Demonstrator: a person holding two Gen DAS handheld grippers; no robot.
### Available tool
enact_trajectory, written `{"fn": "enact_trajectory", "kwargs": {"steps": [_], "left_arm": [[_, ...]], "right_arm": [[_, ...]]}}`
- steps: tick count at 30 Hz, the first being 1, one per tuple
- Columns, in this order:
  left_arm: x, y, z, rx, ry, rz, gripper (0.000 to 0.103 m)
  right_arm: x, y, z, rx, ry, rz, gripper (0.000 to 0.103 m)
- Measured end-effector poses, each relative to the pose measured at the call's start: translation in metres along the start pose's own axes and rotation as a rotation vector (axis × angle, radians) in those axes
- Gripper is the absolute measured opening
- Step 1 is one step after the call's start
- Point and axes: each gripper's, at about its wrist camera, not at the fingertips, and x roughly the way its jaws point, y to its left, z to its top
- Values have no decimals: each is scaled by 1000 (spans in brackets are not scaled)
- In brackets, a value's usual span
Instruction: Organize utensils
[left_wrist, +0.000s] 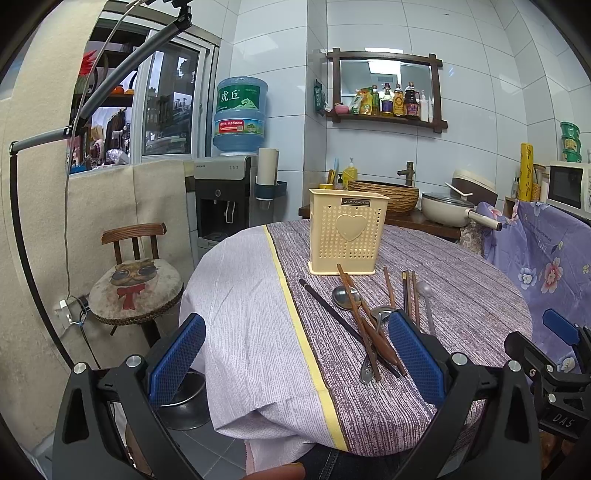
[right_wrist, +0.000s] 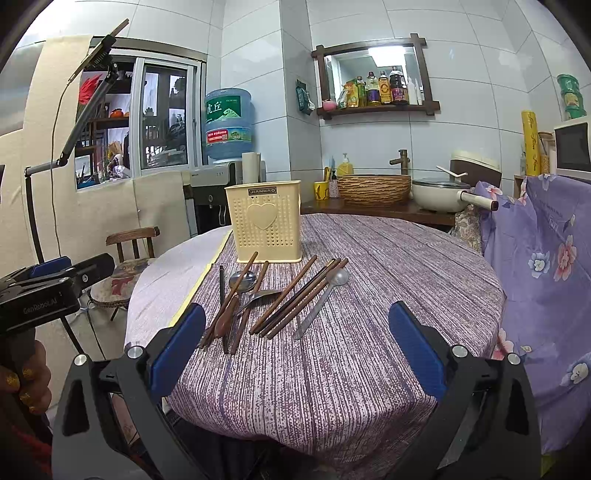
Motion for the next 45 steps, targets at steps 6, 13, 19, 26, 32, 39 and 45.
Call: {"fn": "enact_trajectory", "kwargs": {"steps": [6, 13, 19, 26, 32, 39, 45], "left_arm": [[-1, 0, 0, 0, -1, 0, 98], [-1, 0, 0, 0, 0, 1, 98], [-1, 1, -1, 1, 0, 0, 98], [-1, 1, 0, 0, 1, -1, 98], [2, 2, -2, 1, 18, -4, 98], [22, 15, -7, -10, 101, 9, 98], [59, 26, 6, -33, 204, 19, 98]], "right_arm": [[0, 0, -1, 0, 1, 1, 98], [-1, 0, -2, 1, 3, 1, 98], [0, 1, -4, 1, 6, 2, 98], [2, 1, -5, 3, 7, 1, 98], [5, 2, -8, -3, 17, 1, 98], [27, -8, -11, -30, 107, -51, 98], [70, -32, 2, -1, 222, -58, 98]]}}
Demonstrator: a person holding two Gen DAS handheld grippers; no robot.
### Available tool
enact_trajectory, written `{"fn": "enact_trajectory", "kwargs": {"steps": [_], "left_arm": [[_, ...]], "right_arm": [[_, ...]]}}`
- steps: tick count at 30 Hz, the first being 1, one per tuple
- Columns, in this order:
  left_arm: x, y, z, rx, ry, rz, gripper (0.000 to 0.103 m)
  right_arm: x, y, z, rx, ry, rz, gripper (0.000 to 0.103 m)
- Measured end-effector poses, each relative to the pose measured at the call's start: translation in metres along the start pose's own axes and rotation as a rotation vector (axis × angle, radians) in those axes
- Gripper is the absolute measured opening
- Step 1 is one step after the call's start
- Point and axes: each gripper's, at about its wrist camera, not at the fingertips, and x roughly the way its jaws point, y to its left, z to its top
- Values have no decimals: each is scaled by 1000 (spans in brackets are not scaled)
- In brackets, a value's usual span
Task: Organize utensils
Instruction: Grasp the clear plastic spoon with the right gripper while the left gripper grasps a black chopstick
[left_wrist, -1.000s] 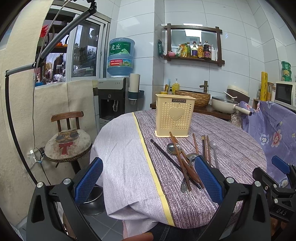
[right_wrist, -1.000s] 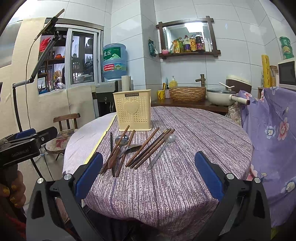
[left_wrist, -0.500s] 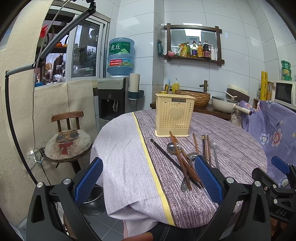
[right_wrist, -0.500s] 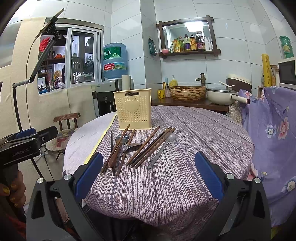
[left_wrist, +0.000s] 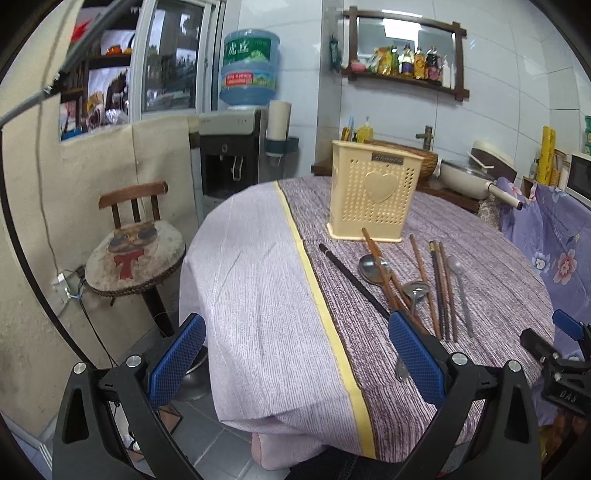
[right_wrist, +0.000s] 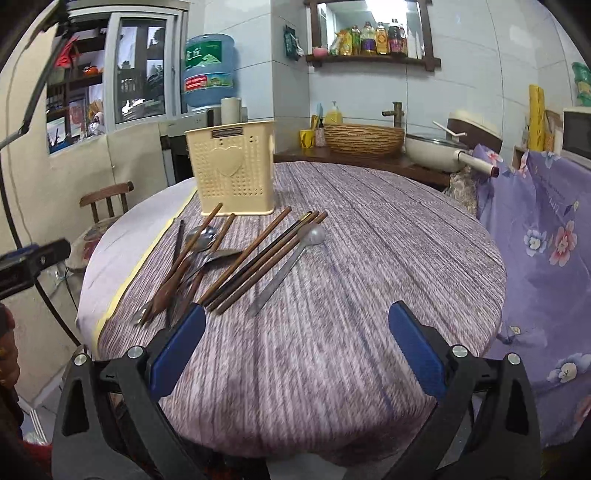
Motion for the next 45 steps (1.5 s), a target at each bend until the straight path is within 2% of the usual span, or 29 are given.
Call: {"fn": "enact_trajectory", "kwargs": {"steps": [2, 4, 9, 18, 25, 28, 35, 39, 45], "left_arm": [[13, 1, 10, 2, 29, 4, 97], [29, 4, 22, 2, 63, 6, 91], [63, 8, 38, -15, 138, -33, 77], [110, 4, 50, -40, 275, -102, 54], [126, 0, 54, -41, 312, -121, 51], [131, 0, 55, -52, 328, -129, 51], [140, 0, 58, -59, 353, -130, 51], [144, -3, 60, -72, 367, -132, 51], [155, -12, 68, -83, 407, -141, 41]], "right_arm": [[9, -6, 10, 21, 8, -2, 98], [25, -10, 23, 32, 40, -19, 97], [61, -9, 46, 19, 102, -27, 83], [131, -17, 64, 122, 280, -24, 61], [162, -18, 68, 159, 345, -24, 49], [175, -17, 71, 175, 374, -19, 47], [184, -14, 76, 169, 371, -29, 38], [186, -15, 78, 160, 369, -21, 37], [188, -19, 79, 154, 366, 1, 37]]}}
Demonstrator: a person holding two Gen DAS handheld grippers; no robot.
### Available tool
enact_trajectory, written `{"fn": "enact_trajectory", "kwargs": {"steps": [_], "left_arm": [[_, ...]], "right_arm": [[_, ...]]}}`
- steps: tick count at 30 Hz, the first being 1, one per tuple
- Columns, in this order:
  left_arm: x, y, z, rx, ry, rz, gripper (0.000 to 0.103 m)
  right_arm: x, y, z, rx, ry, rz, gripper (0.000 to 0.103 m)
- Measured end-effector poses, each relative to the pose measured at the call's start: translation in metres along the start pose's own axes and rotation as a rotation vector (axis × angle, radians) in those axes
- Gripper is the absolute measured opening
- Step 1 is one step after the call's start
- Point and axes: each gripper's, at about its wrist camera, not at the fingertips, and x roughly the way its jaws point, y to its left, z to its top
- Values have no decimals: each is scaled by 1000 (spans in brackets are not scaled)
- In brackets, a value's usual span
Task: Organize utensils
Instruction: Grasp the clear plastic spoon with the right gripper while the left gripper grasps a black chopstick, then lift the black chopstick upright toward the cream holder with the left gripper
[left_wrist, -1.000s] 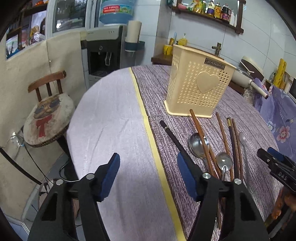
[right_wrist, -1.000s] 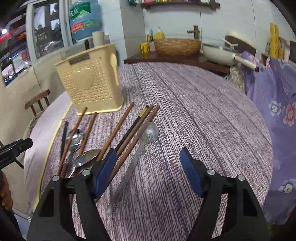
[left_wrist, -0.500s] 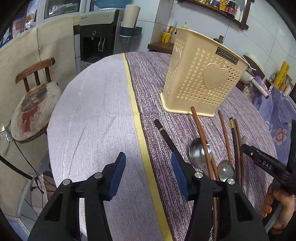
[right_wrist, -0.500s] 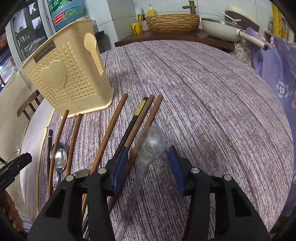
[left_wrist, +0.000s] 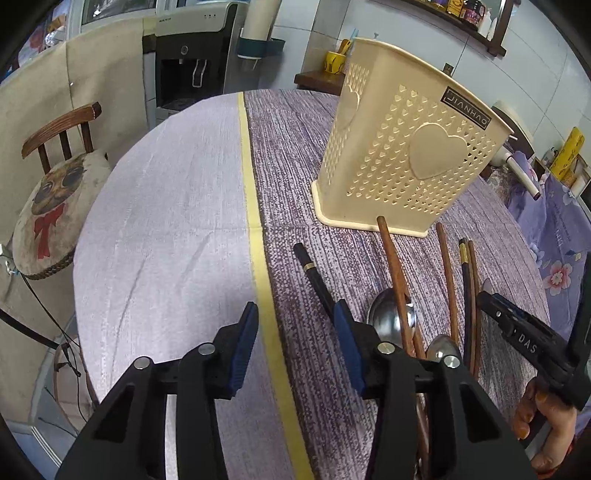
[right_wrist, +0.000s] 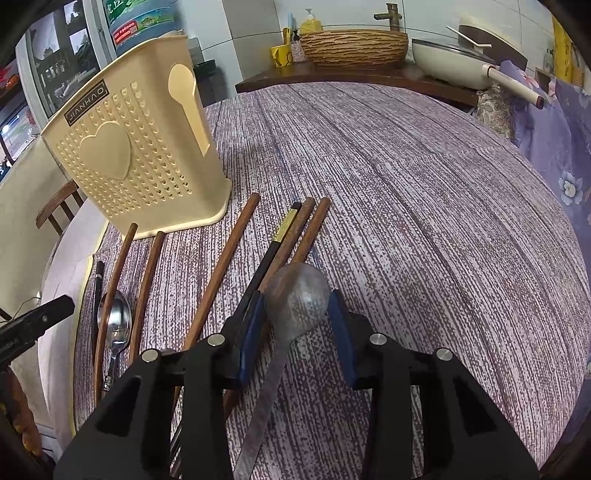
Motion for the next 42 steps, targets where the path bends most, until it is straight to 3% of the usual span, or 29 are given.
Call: {"fn": "enact_trajectory", "kwargs": {"steps": [6, 12, 26, 27, 28, 34, 38, 41, 42], "left_arm": [[15, -12, 11, -4, 32, 15, 34], [31, -22, 14, 10, 52, 42, 13], [40, -12, 24, -27, 43, 29, 10], [40, -12, 25, -31, 38, 25, 9], [38, -12, 26, -30, 30, 23, 1], [14, -15, 34, -5, -54, 37, 1], [17, -11, 37, -25, -22, 23, 1], [21, -11, 33, -30, -15, 59, 2], [23, -10, 32, -28, -10, 68, 8]], "right_arm": [[1, -2, 0, -8, -4, 5, 37], [1, -2, -1, -13, -7, 7, 37], [-6, -5, 2, 6, -45, 21, 37], [-7, -5, 2, 7, -50, 25, 37], [-9, -5, 3, 7, -57, 29, 37], [-29, -5, 12, -4, -124, 61, 37], [-39, 0, 13, -31, -152, 54, 37], [-41, 2, 13, -43, -158, 48, 37], [-40, 3, 12, -45, -158, 48, 37]]}}
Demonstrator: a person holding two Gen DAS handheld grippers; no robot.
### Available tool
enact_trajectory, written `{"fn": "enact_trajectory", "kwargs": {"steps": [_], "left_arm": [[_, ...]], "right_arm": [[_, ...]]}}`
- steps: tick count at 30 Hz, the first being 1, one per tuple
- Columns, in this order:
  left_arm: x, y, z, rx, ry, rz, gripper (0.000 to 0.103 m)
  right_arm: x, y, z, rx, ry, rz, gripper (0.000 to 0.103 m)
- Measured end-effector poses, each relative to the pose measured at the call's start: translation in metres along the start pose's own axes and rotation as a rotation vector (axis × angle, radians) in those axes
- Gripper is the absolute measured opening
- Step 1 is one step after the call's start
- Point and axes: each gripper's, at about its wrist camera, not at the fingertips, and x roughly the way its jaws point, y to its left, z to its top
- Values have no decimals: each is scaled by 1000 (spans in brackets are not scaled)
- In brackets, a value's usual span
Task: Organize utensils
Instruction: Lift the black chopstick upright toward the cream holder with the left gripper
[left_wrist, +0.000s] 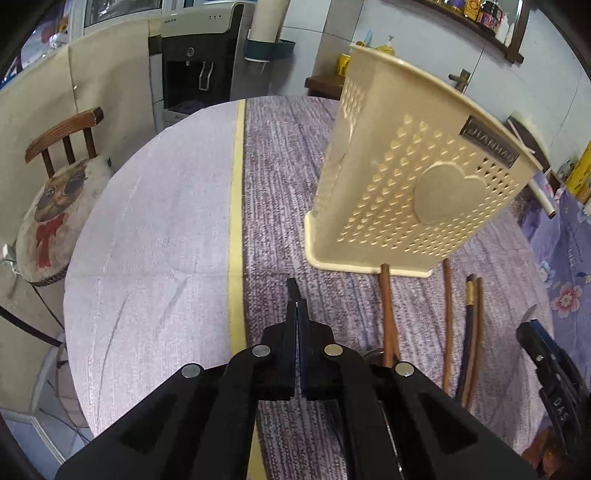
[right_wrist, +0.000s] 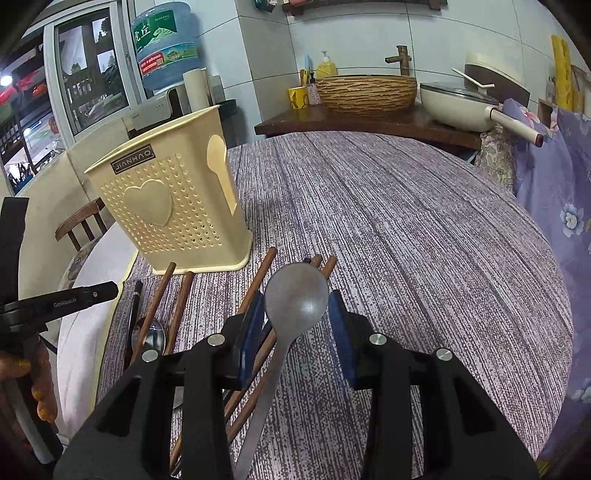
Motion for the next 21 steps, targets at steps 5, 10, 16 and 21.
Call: {"fn": "enact_trajectory", "kwargs": {"steps": [5, 10, 16, 21], "left_arm": [[4, -3, -5, -15, 5, -6, 44], [15, -11, -11, 14, 21, 52, 29], [18, -18, -24, 50, -44, 161, 18], [17, -23, -27, 67, -44, 185, 13]], "right_arm": [[3, -1, -4, 0, 10, 4, 37], [3, -2, -6, 0, 9, 0, 37], [5, -6, -8, 0, 14, 7, 37], [7, -8, -9, 6, 17, 7, 37]]}}
